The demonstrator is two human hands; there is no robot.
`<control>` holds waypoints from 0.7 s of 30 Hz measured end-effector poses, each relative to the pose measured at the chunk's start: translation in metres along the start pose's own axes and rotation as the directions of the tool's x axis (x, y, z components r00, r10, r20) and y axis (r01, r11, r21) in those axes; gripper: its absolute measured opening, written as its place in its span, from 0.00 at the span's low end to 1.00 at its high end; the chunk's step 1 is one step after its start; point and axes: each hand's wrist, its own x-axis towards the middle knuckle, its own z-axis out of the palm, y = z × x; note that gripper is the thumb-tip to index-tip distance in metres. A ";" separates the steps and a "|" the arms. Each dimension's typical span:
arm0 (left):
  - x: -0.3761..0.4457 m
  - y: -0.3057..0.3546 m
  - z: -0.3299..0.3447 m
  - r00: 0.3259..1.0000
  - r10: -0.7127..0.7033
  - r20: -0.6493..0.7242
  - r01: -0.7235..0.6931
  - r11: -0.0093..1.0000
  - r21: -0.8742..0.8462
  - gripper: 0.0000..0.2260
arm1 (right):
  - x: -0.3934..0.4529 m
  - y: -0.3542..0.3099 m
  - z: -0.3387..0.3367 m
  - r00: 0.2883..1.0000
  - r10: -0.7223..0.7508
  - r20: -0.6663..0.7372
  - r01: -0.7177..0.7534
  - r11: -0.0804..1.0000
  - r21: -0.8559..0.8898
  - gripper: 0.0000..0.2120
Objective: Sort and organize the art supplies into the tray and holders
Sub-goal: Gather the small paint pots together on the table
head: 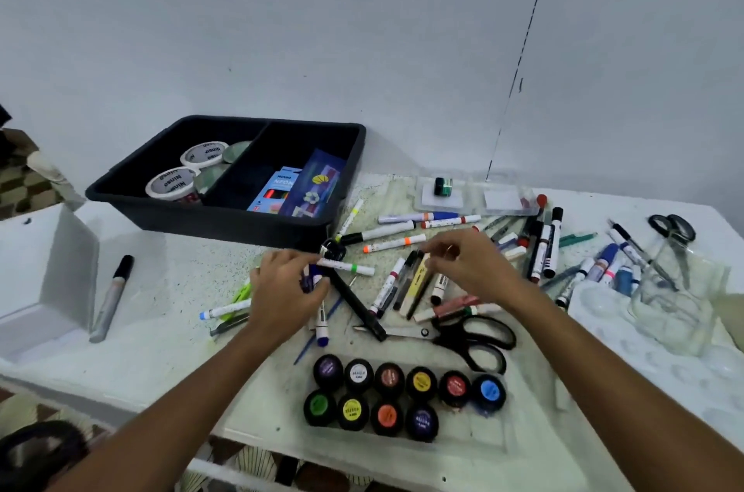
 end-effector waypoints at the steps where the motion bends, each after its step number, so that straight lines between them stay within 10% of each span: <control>1: 0.002 0.001 0.004 0.999 -0.032 -0.013 0.032 0.999 0.016 0.21 | 0.015 0.009 -0.005 0.997 0.016 -0.069 -0.017 1.000 -0.001 0.07; 15: 0.003 0.019 0.005 0.988 -0.043 -0.146 0.032 0.996 -0.078 0.17 | 0.149 0.074 -0.018 0.976 0.027 -0.217 -0.081 0.967 -0.241 0.14; 21: 0.003 0.043 -0.005 0.990 -0.101 -0.095 0.057 0.922 -0.382 0.14 | 0.118 0.033 0.001 0.955 -0.216 -0.203 0.238 0.967 0.093 0.17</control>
